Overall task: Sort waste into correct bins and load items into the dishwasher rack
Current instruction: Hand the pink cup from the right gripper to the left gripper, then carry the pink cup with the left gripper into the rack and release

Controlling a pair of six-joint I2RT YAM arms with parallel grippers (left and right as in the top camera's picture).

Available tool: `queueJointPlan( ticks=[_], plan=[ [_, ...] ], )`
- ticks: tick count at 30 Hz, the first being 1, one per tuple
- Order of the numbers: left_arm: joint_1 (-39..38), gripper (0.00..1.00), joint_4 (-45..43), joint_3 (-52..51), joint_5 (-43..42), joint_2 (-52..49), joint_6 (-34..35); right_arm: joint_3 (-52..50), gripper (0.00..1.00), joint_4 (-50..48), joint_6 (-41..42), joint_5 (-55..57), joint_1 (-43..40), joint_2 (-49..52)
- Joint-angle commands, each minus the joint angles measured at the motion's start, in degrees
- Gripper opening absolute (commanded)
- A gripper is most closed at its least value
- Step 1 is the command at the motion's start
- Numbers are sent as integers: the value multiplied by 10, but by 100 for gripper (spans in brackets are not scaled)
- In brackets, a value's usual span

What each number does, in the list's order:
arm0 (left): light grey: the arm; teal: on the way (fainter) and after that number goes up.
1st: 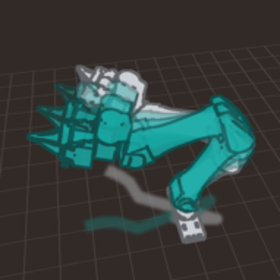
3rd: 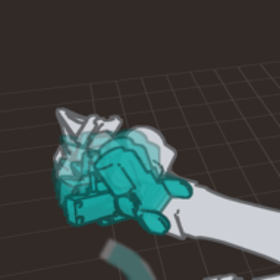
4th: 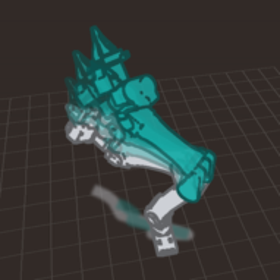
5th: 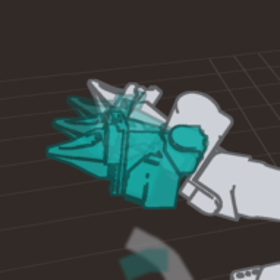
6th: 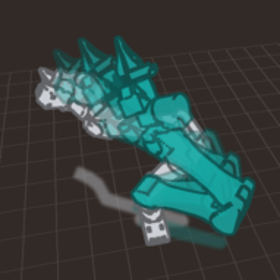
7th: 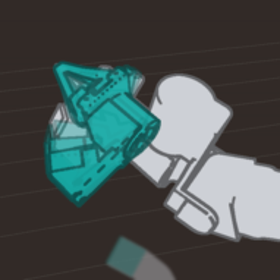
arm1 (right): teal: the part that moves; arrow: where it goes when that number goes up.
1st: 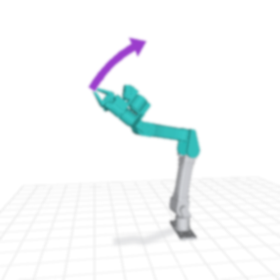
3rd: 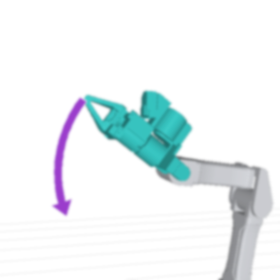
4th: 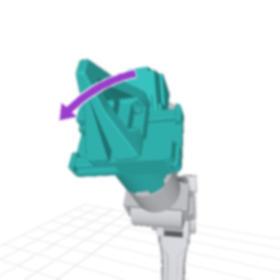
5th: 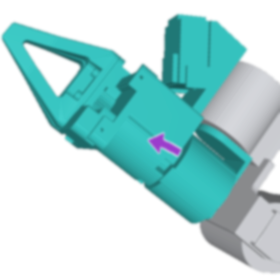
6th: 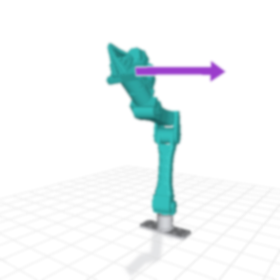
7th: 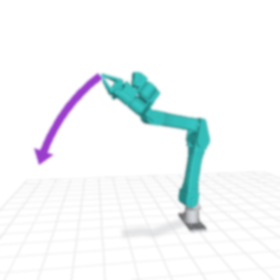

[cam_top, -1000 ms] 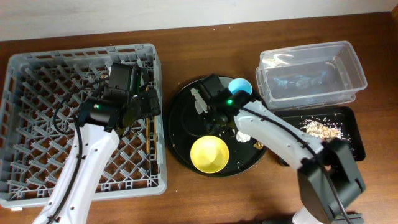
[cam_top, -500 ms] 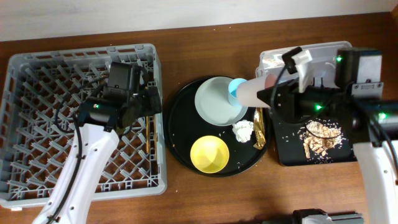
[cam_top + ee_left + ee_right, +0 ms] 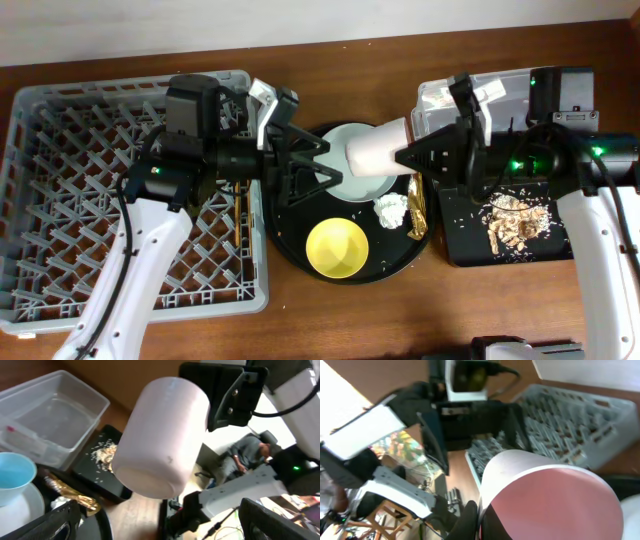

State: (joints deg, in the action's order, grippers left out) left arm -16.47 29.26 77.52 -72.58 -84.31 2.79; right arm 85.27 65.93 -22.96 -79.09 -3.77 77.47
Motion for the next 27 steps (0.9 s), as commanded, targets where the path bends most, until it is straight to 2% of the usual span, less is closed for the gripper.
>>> queueJointPlan(
  ticks=[1,2,5,14,16,19,21,23,25,27],
  plan=[
    [-5,99,-11,4,-85,0,-12,1,4,-1,-28,-63,3,-1],
    [-14,99,-20,4,-110,0,-12,1,4,-1,-36,-64,14,-1],
    [-24,98,-33,4,-110,0,-11,1,4,-2,-54,-61,44,-1],
    [-42,70,-53,4,-111,1,-11,1,4,-16,-53,-47,73,-1],
    [-42,60,-53,4,-110,1,-11,1,4,-15,-53,-47,73,-1],
    [-42,34,-63,4,-111,1,-11,1,4,-14,-53,-47,76,-1],
    [-42,29,-63,4,-111,1,-11,1,5,-14,-53,-44,85,-1],
    [-41,28,-63,4,-111,1,-11,2,25,-26,-53,-37,85,-1],
    [-40,27,-63,4,-113,1,-10,7,36,-70,-21,-48,63,-2],
    [-39,27,-63,4,-117,1,-7,16,39,-135,64,-50,4,-3]
  ],
)
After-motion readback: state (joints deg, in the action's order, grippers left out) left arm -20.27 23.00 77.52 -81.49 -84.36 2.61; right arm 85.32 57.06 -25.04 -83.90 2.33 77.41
